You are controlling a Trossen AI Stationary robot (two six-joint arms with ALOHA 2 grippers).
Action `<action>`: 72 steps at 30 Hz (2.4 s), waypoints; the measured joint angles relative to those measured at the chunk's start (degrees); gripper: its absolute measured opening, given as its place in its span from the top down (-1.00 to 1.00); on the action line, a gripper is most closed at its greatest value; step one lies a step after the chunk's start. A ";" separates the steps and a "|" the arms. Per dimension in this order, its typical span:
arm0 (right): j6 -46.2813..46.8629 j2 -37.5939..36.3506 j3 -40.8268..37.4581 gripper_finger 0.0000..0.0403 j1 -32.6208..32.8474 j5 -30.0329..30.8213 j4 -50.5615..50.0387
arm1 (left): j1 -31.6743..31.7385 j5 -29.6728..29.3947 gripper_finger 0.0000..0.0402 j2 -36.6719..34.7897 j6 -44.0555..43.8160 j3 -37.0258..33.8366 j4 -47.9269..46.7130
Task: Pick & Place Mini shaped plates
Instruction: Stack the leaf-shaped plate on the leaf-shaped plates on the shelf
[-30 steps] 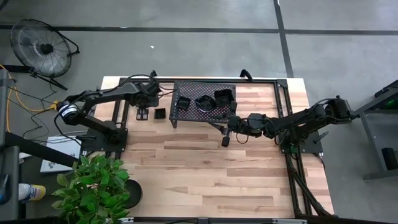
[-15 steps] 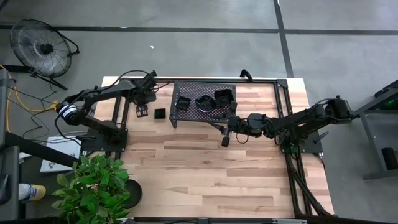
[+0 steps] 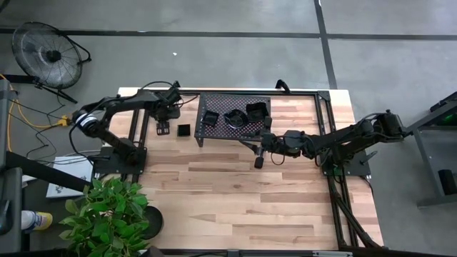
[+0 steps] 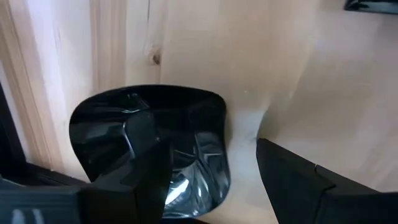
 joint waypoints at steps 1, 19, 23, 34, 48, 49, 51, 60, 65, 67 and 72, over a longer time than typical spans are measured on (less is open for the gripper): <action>0.00 0.00 0.00 0.46 0.00 0.00 -0.11 | 0.00 -0.23 -0.12 0.29 0.02 0.00 0.29; -0.40 0.00 0.00 0.46 -0.15 0.57 -1.33 | 4.12 1.46 0.13 0.58 0.92 0.02 1.34; -0.40 0.00 0.00 0.46 -0.15 0.58 -1.35 | 4.00 1.53 0.34 0.57 0.92 0.04 1.34; -0.40 0.00 0.00 0.46 -0.15 0.61 -1.38 | 4.02 1.36 0.78 0.55 0.89 0.04 1.27; -0.40 0.00 0.00 0.46 -0.15 0.63 -2.36 | 3.38 0.49 0.99 0.46 0.94 0.13 -0.84; -0.40 0.00 -0.02 0.46 -0.15 0.62 -2.40 | 2.87 -0.20 0.99 0.46 0.81 0.13 -1.27; -0.40 0.00 -0.02 0.46 -0.15 0.63 -2.69 | 1.60 -2.20 0.99 0.18 0.50 0.11 -2.73; -0.11 -0.02 -0.07 0.46 -0.15 0.63 -3.08 | -7.27 -13.89 1.00 -3.91 -0.61 0.07 -5.25; 0.02 -0.02 -0.07 0.46 -0.15 0.65 -3.04 | -12.71 -20.02 1.00 -6.46 -1.81 0.07 -6.09; 0.02 -0.02 -0.09 0.46 -0.15 0.66 -2.92 | -14.74 -22.93 1.00 -7.25 -3.13 0.07 -7.30; 0.15 -0.02 -0.09 0.46 -0.15 0.66 -2.11 | -19.86 -30.16 1.00 -8.82 -6.84 0.04 -10.12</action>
